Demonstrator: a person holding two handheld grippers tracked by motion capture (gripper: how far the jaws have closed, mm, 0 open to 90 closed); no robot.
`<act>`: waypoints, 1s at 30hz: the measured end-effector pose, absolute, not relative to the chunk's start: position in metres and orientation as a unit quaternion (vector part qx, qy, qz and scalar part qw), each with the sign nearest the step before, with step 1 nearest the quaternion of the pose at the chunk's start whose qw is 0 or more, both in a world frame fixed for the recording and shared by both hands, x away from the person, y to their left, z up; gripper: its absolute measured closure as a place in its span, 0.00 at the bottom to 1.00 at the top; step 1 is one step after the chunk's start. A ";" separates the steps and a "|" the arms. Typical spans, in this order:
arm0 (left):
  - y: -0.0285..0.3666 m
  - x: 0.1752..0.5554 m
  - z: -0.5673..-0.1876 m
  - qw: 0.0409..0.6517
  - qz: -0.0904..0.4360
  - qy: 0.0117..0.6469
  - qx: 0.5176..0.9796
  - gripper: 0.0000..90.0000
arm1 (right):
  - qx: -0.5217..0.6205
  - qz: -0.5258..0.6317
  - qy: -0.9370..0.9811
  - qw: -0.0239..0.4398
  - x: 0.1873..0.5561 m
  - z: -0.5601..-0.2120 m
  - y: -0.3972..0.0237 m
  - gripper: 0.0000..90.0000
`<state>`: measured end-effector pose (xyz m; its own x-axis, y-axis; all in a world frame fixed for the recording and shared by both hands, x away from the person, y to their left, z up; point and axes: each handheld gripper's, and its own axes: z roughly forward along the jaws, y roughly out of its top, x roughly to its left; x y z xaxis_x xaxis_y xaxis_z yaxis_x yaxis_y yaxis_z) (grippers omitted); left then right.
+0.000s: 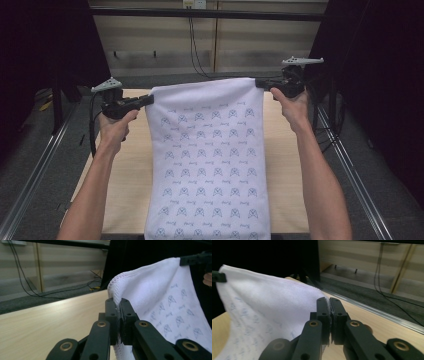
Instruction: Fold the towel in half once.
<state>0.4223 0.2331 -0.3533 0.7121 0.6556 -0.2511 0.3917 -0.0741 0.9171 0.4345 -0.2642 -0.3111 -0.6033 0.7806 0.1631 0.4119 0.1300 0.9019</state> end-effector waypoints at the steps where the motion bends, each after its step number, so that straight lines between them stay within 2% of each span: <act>1: 0.235 0.419 -0.356 0.575 0.112 0.358 0.727 0.97 | 0.405 0.520 0.732 0.173 0.431 -0.313 -0.264 0.97; 9: 0.233 0.380 -0.372 0.544 0.097 0.321 0.769 0.97 | 0.375 0.545 0.739 0.130 0.379 -0.342 -0.270 0.97; 20: 0.231 0.297 -0.372 0.562 0.069 0.274 0.777 0.97 | 0.329 0.530 0.772 0.122 0.276 -0.353 -0.270 0.97; 22: 0.231 0.281 -0.384 0.552 0.060 0.276 0.784 0.97 | 0.325 0.521 0.780 0.119 0.260 -0.356 -0.270 0.97; 25: 0.230 0.264 -0.412 0.529 0.014 0.281 0.801 0.97 | 0.327 0.506 0.792 0.100 0.232 -0.372 -0.272 0.97; 26: 0.227 0.255 -0.428 0.497 0.018 0.287 0.819 0.97 | 0.331 0.504 0.792 0.090 0.224 -0.381 -0.273 0.97; 28: 0.226 0.248 -0.448 0.482 -0.012 0.294 0.825 0.97 | 0.347 0.492 0.796 0.061 0.209 -0.403 -0.272 0.97; 30: 0.226 0.243 -0.460 0.445 -0.014 0.293 0.846 0.97 | 0.356 0.456 0.815 0.042 0.197 -0.426 -0.269 0.97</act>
